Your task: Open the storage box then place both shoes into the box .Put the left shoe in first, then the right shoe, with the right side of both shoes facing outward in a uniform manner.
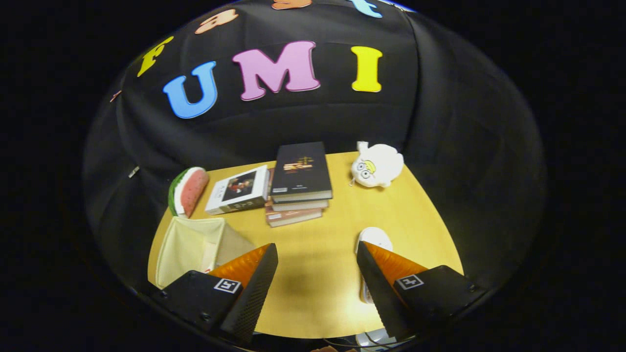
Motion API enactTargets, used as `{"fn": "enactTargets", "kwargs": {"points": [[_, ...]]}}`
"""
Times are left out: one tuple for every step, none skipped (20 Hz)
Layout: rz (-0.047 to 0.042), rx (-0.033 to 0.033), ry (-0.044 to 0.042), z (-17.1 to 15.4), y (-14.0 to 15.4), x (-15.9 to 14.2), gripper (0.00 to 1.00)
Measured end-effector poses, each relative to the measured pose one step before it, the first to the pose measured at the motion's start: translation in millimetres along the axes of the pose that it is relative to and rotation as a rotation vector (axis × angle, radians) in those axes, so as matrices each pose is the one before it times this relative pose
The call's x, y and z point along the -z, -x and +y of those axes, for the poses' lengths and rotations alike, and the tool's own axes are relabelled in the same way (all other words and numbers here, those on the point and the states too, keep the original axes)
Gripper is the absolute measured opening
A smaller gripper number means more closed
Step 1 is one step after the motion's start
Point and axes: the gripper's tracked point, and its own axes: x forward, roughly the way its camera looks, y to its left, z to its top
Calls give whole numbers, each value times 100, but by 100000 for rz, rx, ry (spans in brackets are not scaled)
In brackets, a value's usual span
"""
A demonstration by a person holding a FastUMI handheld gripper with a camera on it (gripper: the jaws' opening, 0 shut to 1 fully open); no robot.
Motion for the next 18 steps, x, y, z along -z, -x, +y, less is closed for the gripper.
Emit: {"fn": "enactTargets", "kwargs": {"points": [[1002,2497,-652,-2134,-364,277,99],[1225,2092,-1080,-1810,-577,418,99],[1621,1367,-1497,-1538,-595,358,99],[1752,361,-2172,-1458,-433,268,99],[1636,198,-1773,-1192,-623,348,99],[1947,421,-1427,-1159,-734,441,99],[1974,183,-1019,-786,-955,650,99],[2671,439,-948,-888,-976,731,99],[3161,-41,-1126,-876,-886,670,99],[3123,-406,-1342,-672,-925,764,99],[3466,-664,-1720,-688,-891,704,99],[3842,-861,-1848,-668,-898,755,99],[3514,-612,-1767,-626,-946,704,99],[3843,-1101,-1811,-472,-1033,684,99],[3869,-1437,-1355,-363,-1106,591,99],[3601,-293,-652,-410,-1104,400,99],[3473,-686,94,-511,-790,512,99],[2510,-323,529,-252,-824,282,99]]}}
